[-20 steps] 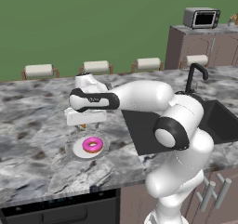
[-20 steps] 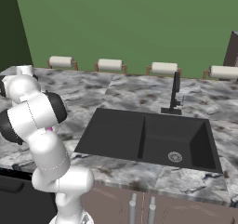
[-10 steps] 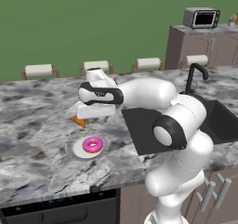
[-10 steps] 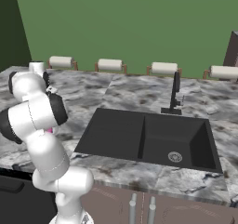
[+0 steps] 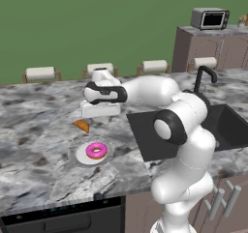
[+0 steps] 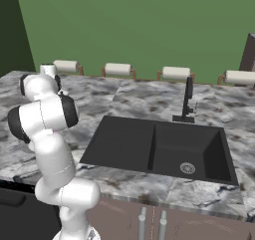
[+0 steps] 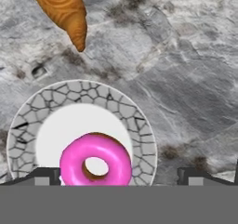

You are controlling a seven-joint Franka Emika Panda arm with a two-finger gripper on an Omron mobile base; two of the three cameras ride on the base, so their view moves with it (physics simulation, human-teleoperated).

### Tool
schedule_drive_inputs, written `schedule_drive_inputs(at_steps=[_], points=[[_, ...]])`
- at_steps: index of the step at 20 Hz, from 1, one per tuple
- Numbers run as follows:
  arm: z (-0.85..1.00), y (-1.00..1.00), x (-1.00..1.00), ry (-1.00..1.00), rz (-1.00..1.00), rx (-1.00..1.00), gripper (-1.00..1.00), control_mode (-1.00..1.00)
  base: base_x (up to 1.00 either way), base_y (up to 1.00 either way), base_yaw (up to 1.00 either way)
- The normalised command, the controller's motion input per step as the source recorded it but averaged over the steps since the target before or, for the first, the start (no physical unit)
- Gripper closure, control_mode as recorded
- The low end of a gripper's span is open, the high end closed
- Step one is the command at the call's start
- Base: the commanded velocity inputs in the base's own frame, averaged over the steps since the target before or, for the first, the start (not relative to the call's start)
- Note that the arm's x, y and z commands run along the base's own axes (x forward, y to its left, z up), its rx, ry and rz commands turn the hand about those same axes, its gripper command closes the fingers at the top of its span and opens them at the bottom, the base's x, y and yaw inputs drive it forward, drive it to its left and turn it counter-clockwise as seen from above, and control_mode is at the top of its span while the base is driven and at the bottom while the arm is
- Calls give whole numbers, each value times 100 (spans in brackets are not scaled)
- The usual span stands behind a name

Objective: Place the pastries on the plates.

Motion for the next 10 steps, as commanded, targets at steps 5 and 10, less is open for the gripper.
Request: schedule_drive_inputs(at_steps=[5, 10], points=[[-12, 0, 30, 0, 15, 0, -100, -100, 0, 0, 0], [-9, 2, 3, 0, 25, -3, -100, -100, 0, 0, 0]])
